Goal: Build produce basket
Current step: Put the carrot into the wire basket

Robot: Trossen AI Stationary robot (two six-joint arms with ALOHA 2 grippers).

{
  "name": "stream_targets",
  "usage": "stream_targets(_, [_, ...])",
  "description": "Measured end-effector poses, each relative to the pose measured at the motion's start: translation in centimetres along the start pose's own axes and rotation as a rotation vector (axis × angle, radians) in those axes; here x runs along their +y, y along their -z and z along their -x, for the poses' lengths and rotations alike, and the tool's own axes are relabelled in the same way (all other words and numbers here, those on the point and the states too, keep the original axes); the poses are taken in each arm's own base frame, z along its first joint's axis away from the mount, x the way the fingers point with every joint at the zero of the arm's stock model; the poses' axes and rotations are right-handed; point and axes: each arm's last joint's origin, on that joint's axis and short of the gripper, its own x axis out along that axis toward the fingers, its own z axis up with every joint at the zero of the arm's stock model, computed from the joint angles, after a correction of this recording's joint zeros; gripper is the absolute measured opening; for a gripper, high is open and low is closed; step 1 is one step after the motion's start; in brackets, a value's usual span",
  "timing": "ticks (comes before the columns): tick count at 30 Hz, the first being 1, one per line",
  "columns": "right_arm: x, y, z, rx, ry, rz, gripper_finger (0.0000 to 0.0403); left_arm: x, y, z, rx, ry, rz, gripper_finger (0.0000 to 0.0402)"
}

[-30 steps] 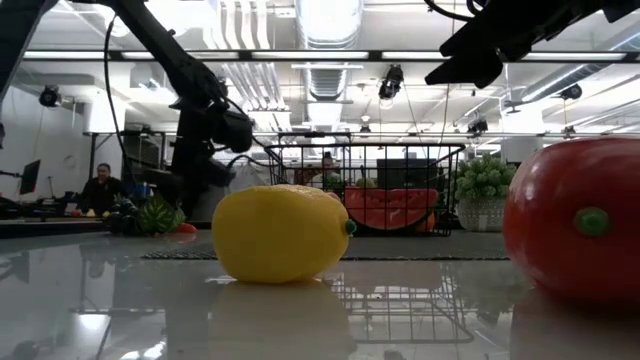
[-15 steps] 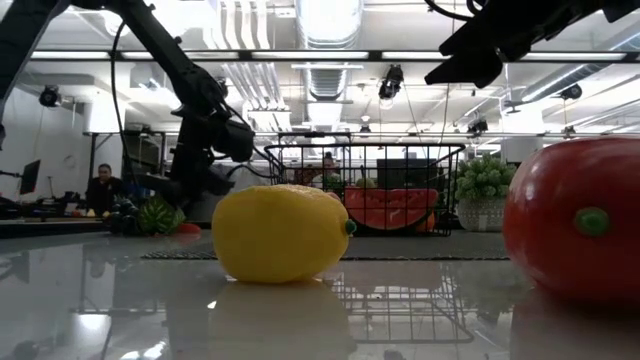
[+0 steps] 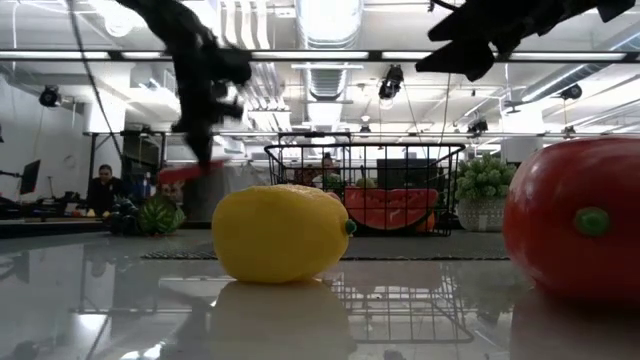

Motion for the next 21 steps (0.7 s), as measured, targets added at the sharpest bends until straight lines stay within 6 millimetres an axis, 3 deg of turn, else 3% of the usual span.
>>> stream_targets(6, [0.4,-0.2,-1.8,-0.072,-0.002,0.084,0.0327,-1.7,0.0,8.0,-0.485,0.099,0.366,0.0016])
stream_targets(11, [0.7,-0.8,-4.0,-0.21,0.005,0.129,0.0327,-4.5,0.2,12.8,-0.803,0.238,0.507,0.0016])
stream_targets(16, [0.2,-1.7,-5.5,-0.316,0.035,0.104,0.0327,-8.2,-0.5,15.4,-1.124,0.379,0.469,0.0016])
stream_targets(21, [-0.2,-2.8,-6.5,-0.326,0.052,0.097,0.0327,-11.7,-1.8,15.9,-1.34,0.476,0.412,0.0016])
